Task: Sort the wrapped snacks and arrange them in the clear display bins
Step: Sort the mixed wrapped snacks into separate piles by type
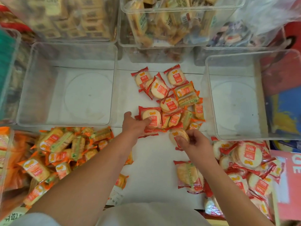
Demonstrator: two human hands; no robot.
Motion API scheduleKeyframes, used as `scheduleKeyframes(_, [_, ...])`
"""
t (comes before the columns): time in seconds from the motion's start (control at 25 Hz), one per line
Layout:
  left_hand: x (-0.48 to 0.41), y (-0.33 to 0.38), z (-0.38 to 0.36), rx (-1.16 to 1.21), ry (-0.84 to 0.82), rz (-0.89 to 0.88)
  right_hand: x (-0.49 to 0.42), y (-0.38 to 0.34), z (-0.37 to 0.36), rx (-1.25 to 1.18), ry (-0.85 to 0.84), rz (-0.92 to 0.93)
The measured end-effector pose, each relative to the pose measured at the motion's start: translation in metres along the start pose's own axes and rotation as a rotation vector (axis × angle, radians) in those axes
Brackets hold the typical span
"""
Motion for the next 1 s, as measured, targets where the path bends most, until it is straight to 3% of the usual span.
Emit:
scheduleKeyframes(0.24, [-0.005,-0.01,-0.012,0.108,-0.116,0.047,0.029,-0.011,0.007,-0.166,0.024,-0.042])
scheduleKeyframes(0.4, [0.025,-0.023,0.014,0.085,-0.084,-0.027,0.061,-0.014,0.016,-0.207,0.052,-0.023])
scheduleKeyframes(0.56, [0.069,-0.057,0.03,0.07,-0.179,-0.039,0.106,-0.001,0.026,-0.209,0.123,-0.02])
scheduleKeyframes(0.76, [0.131,-0.099,0.014,0.094,-0.31,0.003,0.165,0.062,0.049,-0.211,0.226,-0.088])
scheduleKeyframes(0.88, [0.165,-0.107,-0.02,0.085,-0.372,-0.014,0.188,0.1,0.075,-0.31,0.263,-0.17])
scheduleKeyframes(1.0, [0.19,-0.105,-0.066,0.131,-0.386,-0.032,0.195,0.132,0.112,-0.237,0.292,-0.156])
Point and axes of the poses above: each hand's wrist, its own x-axis away from the middle knuckle, its own z-axis out of the back of the hand, y = z × x, the point moved 10 cm from there along -x, towards the middle knuckle, and after that the axes turned 4 degrees about x, right-handed, at the moved point
